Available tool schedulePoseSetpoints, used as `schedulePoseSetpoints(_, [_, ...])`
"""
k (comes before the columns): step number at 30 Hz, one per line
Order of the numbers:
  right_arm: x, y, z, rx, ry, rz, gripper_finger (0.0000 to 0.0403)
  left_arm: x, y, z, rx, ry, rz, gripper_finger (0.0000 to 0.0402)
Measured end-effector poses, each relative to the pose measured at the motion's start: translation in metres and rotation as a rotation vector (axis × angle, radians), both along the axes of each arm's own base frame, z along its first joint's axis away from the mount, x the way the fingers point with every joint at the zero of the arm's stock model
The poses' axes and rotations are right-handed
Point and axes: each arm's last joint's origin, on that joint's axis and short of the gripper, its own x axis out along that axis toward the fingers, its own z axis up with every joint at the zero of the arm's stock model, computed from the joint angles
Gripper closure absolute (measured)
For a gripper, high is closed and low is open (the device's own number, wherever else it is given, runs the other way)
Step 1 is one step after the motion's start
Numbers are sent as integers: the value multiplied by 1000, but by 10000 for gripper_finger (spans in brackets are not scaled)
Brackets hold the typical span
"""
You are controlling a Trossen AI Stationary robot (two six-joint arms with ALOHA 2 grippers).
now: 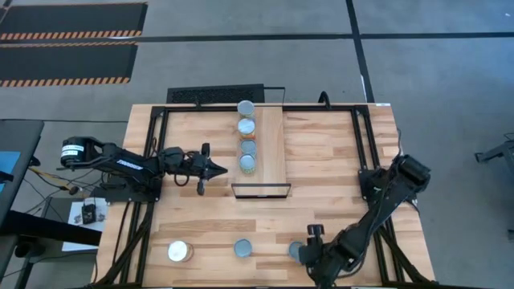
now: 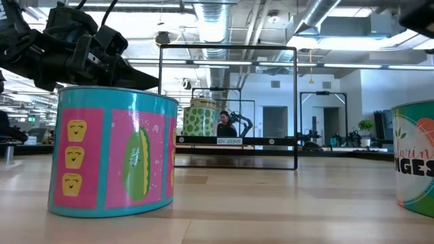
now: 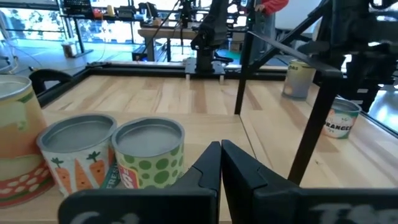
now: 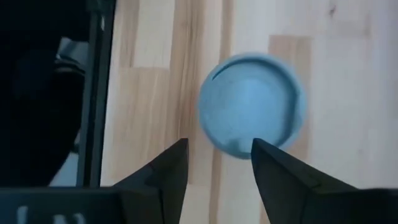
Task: Pick and place cans onto a shelf
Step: Put the canned oranges on the shelf
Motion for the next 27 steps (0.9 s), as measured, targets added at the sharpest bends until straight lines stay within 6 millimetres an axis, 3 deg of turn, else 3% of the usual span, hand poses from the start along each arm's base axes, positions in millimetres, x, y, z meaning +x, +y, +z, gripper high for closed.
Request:
schedulePoseSetpoints(9, [10,10,-21,-98,81,47,250,0,1,0,8,1,22,401])
schedulePoseSetpoints(16, [14,1,-16,-103,94,40,360,0,1,0,-5,1,29,401])
schedulePoseSetpoints(18, [14,-5,-10,-95,99,46,388,0,1,0,-15,1,39,401])
schedulePoseSetpoints(23, [7,-24,27,-91,58,25,385,0,2,0,-23,1,55,401])
schedulePoseSetpoints(27, [-10,-55,59,-192,63,-49,397,0,2,0,-30,1,55,401])
